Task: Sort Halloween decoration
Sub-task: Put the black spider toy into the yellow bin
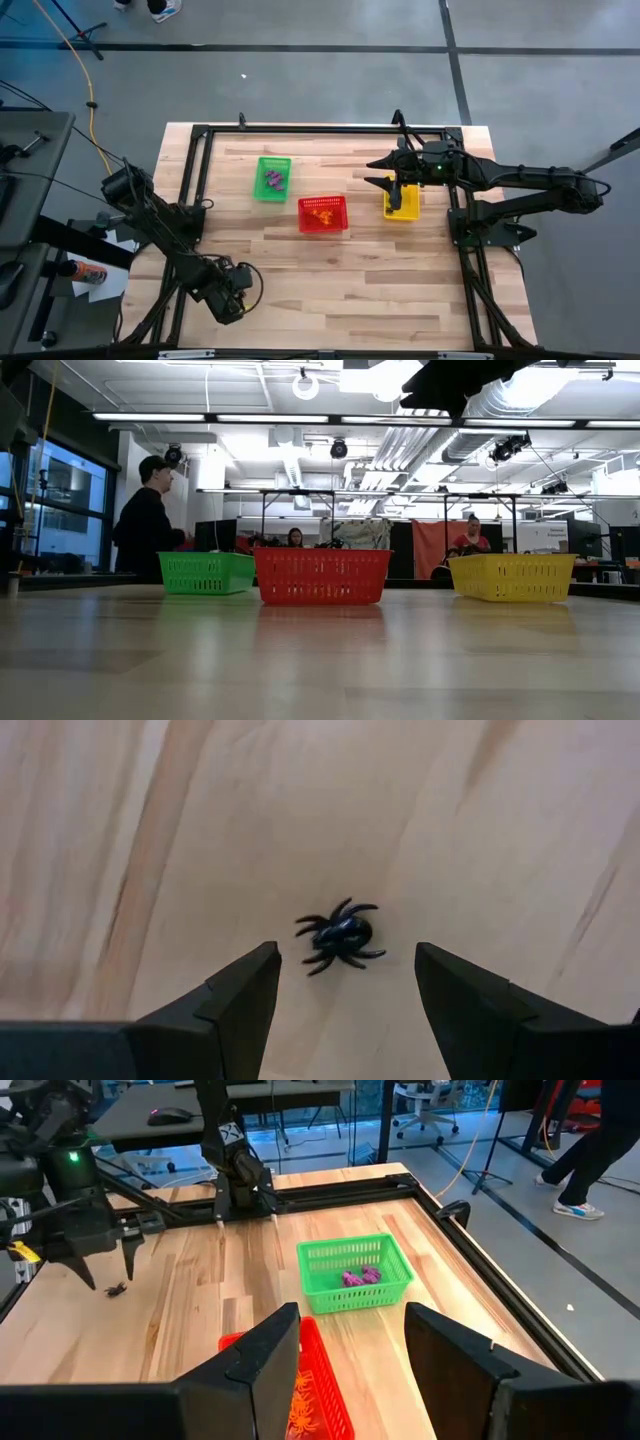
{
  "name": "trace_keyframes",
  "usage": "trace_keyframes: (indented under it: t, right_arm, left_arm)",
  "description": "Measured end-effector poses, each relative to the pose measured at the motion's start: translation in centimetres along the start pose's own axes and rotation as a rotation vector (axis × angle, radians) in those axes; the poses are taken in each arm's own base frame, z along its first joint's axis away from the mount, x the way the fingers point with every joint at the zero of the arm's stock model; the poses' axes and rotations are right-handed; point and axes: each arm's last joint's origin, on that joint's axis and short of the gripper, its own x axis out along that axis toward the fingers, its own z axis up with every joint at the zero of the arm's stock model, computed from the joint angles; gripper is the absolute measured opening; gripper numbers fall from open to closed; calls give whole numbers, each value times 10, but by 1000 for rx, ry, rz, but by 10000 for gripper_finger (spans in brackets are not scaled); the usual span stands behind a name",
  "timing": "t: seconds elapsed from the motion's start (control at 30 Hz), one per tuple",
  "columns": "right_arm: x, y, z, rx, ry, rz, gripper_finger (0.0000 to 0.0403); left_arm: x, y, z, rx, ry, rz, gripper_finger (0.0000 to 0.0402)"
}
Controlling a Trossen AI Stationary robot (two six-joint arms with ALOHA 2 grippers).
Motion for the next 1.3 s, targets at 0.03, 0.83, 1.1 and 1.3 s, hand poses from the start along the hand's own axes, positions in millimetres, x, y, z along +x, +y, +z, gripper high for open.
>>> trace_keyframes:
  t: [0.03, 0.83, 1.1, 1.3]
  right_arm:
    - [0, 0, 0, 0, 1, 0, 177]
    - [0, 0, -6, -6, 57, -1, 177]
    - [0, 0, -9, -2, 93, -2, 177]
    - [0, 0, -11, -1, 109, -3, 177]
  left_arm:
    - [1, 0, 0, 12, -2, -4, 222]
    - [16, 15, -5, 46, -21, 59, 222]
    - [20, 17, -3, 21, -7, 81, 217]
    - [15, 11, 1, 14, -1, 66, 207]
